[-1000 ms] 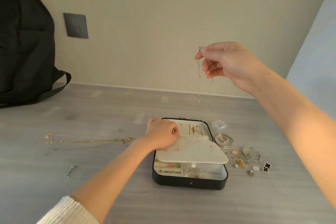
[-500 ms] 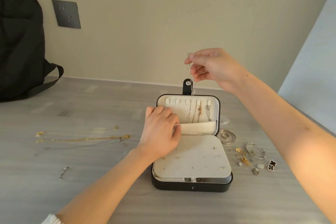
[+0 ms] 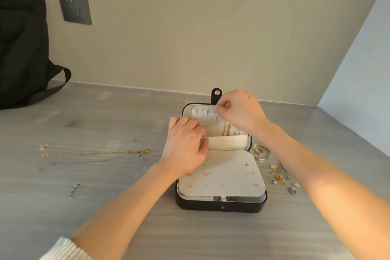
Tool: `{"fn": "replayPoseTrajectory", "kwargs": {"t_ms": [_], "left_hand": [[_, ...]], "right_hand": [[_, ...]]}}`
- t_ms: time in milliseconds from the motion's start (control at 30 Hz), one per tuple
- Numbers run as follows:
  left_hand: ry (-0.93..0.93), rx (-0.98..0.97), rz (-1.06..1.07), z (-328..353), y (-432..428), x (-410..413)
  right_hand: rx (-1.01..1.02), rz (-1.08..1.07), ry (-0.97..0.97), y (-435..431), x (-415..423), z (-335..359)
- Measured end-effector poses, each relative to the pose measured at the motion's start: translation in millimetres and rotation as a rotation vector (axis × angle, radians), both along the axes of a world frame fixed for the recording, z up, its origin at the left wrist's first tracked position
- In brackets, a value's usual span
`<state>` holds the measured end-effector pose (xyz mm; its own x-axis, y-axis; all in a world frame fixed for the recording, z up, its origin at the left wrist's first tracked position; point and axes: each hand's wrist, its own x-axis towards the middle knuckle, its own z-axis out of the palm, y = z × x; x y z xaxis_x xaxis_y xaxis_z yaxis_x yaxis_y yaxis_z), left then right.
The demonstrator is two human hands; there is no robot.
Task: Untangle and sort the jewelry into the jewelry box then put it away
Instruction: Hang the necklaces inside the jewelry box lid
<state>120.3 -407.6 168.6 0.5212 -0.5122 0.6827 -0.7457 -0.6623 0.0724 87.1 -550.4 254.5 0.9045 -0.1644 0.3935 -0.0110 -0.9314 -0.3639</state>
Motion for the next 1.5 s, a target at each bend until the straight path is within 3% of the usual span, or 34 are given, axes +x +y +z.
{"fn": "replayPoseTrajectory", "kwargs": {"t_ms": [200, 333, 567, 767, 1133, 1333, 1500], "left_hand": [[0.006, 0.004, -0.001, 1.3, 0.4, -1.7], [0.005, 0.003, -0.004, 0.9, 0.9, -1.6], [0.007, -0.039, -0.037, 0.7, 1.7, -2.0], [-0.012, -0.038, -0.061, -2.6, 1.2, 0.9], [-0.042, 0.061, -0.055, -11.7, -3.8, 8.3], [0.207, 0.177, 0.021, -2.3, -1.0, 6.6], [0.315, 0.279, 0.038, 1.3, -4.2, 5.8]], "right_hand": [[-0.211, -0.183, -0.184, 6.4, 2.2, -20.2], [-0.206, -0.279, -0.236, 6.7, 3.2, -17.3], [0.007, -0.207, -0.075, -7.5, 4.6, -3.6], [0.366, -0.059, 0.051, -17.6, 6.5, -8.8], [0.174, -0.006, 0.058, -23.1, 7.4, -25.9], [-0.022, -0.095, -0.031, -13.4, 0.5, -27.9], [0.005, 0.005, -0.055, 20.7, -9.8, -26.6]]}}
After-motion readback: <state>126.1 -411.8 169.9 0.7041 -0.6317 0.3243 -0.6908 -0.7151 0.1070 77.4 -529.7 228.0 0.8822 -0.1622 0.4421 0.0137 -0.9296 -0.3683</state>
